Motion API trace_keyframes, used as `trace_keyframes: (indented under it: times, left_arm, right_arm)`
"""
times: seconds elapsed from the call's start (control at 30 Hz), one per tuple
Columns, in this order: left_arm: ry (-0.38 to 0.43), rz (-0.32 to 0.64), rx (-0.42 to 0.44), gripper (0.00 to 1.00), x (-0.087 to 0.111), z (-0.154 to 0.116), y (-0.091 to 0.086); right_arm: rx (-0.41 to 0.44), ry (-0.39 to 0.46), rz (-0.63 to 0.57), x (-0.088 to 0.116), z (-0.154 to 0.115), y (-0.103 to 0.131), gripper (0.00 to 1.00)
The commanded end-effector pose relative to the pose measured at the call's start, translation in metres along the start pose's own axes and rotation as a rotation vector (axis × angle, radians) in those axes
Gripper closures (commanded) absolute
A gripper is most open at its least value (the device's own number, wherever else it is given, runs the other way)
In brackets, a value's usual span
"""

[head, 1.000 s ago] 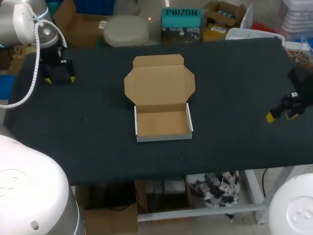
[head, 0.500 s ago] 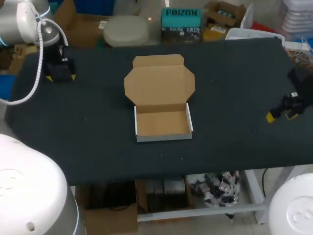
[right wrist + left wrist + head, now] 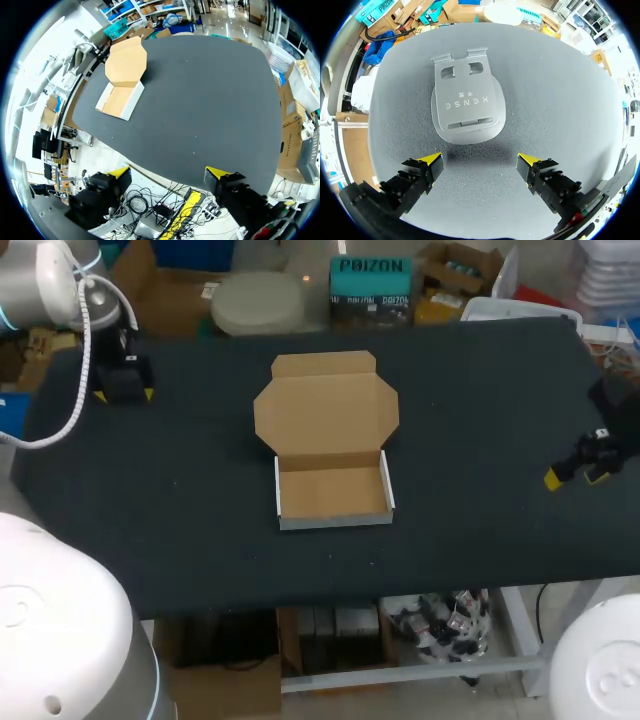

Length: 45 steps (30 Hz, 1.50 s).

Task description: Assemble the packaging by folding the flat box into shape, placing the metal phone stand inside, and closing the box properly

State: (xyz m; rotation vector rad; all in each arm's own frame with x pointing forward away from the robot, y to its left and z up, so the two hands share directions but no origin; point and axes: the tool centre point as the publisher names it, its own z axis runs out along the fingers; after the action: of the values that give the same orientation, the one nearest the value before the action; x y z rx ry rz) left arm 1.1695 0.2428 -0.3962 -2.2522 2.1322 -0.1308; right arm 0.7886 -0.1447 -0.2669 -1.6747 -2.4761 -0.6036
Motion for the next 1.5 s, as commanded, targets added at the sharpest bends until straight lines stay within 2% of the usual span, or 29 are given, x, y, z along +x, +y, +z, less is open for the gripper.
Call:
trace_keyframes:
  times: [0.03,1.5]
  left_arm:
    - [0.001,-0.001,-0.018,0.0,-0.002,0.002,-0.01]
    - [0.001,-0.033,-0.008,0.0,-0.009,0.001,-0.058]
  right_arm:
    - [0.004,0.001,0.0,0.0,-0.002,0.0,0.0]
    - [0.004,0.001,0.0,0.0,-0.002,0.0,0.0]
